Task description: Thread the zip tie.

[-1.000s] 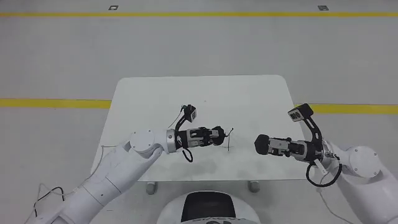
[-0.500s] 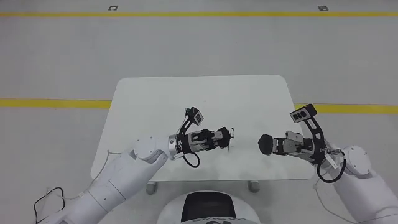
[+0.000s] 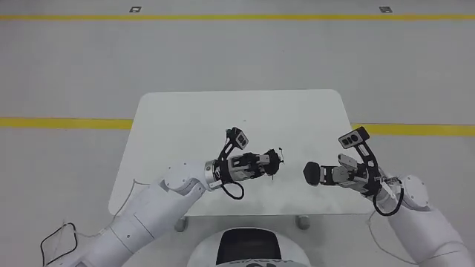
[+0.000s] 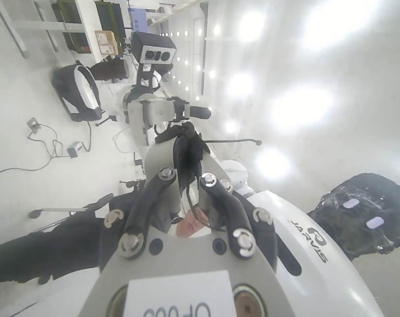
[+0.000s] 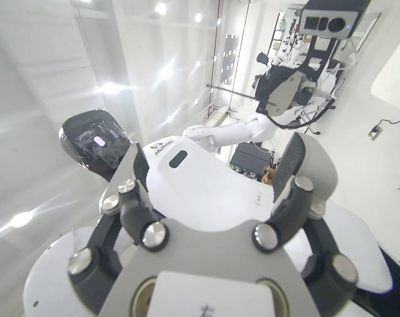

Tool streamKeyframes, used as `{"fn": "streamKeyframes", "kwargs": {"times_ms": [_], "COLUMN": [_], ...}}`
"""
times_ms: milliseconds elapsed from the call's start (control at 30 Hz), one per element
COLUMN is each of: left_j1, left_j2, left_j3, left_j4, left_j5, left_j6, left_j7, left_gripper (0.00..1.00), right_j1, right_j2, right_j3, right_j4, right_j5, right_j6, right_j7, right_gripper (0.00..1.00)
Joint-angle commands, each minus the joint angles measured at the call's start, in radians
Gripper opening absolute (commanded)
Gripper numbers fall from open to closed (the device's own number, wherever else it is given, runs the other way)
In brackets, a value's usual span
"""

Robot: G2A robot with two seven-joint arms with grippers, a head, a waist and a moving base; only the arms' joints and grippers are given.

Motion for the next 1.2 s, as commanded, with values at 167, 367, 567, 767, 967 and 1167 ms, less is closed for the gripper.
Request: {"fn": "streamKeyframes", "kwargs": {"times_ms": [167, 367, 567, 767, 967, 1167], "left_j1": [0.005, 0.005, 0.023, 0.017, 0.011, 0.019], "left_j2": [-0.05, -0.05, -0.063, -0.076, -0.076, -0.086], "left_j3": [-0.02, -0.02, -0.013, -0.01, -0.012, 0.007], "left_j4": [0.017, 0.017, 0.021, 0.052, 0.054, 0.041], "left_j5": [-0.026, -0.026, -0.14, -0.181, -0.159, -0.169], "left_j6": [0.0, 0.0, 0.018, 0.014, 0.01, 0.029], "left_j7": [-0.009, -0.009, 0.002, 0.015, 0.027, 0.037], "left_gripper": [0.0, 0.0, 0.0, 0.0, 0.0, 0.0], "right_j1": [0.054, 0.054, 0.062, 0.089, 0.095, 0.096], "right_j2": [-0.027, -0.027, -0.038, -0.053, -0.054, -0.062], "right_j3": [-0.084, -0.084, -0.099, -0.126, -0.126, -0.134], "right_j4": [0.07, 0.07, 0.064, 0.097, 0.102, 0.082], "right_j5": [0.089, 0.089, 0.126, 0.153, 0.146, 0.125], "right_j6": [-0.012, -0.012, -0.001, 0.022, 0.018, 0.015], "right_j7": [0.036, 0.036, 0.037, 0.073, 0.072, 0.033], "right_gripper": [1.0, 1.0, 1.0, 1.0, 1.0, 1.0]}}
